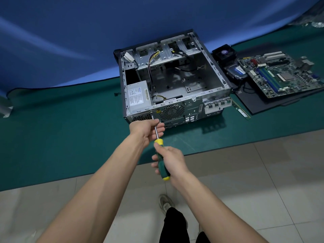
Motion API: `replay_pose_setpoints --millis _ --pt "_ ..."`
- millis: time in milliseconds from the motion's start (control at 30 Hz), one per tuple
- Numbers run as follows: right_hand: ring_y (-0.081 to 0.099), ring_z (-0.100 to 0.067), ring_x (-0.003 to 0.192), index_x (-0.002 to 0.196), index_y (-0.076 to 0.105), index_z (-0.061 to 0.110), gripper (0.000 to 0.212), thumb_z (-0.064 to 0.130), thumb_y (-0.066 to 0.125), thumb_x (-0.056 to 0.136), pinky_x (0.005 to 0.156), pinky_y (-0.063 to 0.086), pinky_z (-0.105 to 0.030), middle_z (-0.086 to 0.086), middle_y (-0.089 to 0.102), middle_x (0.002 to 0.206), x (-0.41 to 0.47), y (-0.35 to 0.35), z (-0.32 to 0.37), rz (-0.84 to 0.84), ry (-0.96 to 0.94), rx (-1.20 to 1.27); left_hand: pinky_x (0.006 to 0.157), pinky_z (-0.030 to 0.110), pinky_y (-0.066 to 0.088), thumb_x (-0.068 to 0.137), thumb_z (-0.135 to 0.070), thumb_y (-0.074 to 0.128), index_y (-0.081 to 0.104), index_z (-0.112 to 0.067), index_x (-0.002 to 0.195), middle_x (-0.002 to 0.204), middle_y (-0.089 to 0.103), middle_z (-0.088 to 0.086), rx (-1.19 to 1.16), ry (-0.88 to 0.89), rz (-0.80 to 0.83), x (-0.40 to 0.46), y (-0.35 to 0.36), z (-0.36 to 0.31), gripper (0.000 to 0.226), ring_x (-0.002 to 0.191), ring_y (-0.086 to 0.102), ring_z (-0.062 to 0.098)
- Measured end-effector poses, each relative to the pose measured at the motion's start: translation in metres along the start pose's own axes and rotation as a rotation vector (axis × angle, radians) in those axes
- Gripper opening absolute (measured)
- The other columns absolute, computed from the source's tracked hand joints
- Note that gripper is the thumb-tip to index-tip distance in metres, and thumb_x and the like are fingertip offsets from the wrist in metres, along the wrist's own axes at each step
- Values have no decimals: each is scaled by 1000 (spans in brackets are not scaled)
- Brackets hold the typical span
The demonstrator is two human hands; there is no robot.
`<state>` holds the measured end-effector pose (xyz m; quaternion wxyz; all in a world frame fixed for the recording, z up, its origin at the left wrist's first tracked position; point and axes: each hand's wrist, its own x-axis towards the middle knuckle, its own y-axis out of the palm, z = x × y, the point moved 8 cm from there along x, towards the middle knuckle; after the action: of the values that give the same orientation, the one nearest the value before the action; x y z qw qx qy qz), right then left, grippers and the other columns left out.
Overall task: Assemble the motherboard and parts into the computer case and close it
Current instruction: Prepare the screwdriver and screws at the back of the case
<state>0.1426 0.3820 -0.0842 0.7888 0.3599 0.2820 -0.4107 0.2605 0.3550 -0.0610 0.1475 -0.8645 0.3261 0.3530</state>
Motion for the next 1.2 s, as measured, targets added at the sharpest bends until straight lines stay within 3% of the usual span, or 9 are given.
replay_pose_setpoints --millis 200,300,467,600,700,867,933,1067,1200 --pt "51 -10 40 89 63 9 45 47 40 97 40 40 -16 1 58 57 -9 21 0 372 187 382 44 19 52 101 -14 37 56 -5 86 73 71 9 201 -80 173 -9 5 -3 26 49 66 11" --pt "59 -16 45 96 63 9 52 58 47 90 43 44 -19 -3 66 65 -9 22 2 340 157 184 39 18 50 96 -9 50 57 -4 79 51 66 5 243 -39 81 -7 -2 -9 19 41 62 10" --pt "55 -11 42 81 56 12 22 30 65 89 41 41 -20 -2 59 64 3 6 4 32 -32 -14 38 18 48 90 -9 63 61 -3 74 46 63 3 272 63 -21 -4 -9 -8 16 36 58 9" --pt "47 -8 38 83 61 9 31 36 51 95 37 39 -17 2 53 54 -5 29 -2 314 170 455 48 24 53 100 -13 41 57 -4 84 72 72 4 202 -80 193 -10 1 -2 25 50 66 11" --pt "52 -11 42 91 64 7 39 43 49 94 40 43 -18 -1 57 58 -10 33 1 408 184 478 42 22 52 98 -9 46 58 -2 83 60 70 7 294 -62 172 -11 -2 -8 21 46 65 12" --pt "56 -11 46 83 58 12 22 31 67 88 43 43 -22 -2 59 66 -3 14 6 89 -62 -48 45 28 55 85 -4 67 65 5 78 55 65 13 489 122 -67 -6 -13 -22 11 38 59 18" --pt "50 -9 40 81 62 9 23 30 64 90 41 40 -21 1 56 59 0 12 4 15 -71 -25 44 25 53 84 -7 69 66 2 74 55 65 11 499 150 -86 -7 -15 -22 14 36 56 16" --pt "40 -5 34 90 61 2 36 38 57 87 32 34 -17 5 42 48 -6 31 4 398 254 561 37 16 44 100 -16 44 58 -6 79 53 66 0 345 -15 164 -10 -3 -10 27 40 58 8" --pt "43 -8 37 95 66 5 49 52 52 87 36 38 -17 3 47 53 -9 15 5 410 242 276 43 23 53 98 -10 47 58 -3 80 56 68 5 288 -44 163 -10 -1 -9 22 45 64 11"
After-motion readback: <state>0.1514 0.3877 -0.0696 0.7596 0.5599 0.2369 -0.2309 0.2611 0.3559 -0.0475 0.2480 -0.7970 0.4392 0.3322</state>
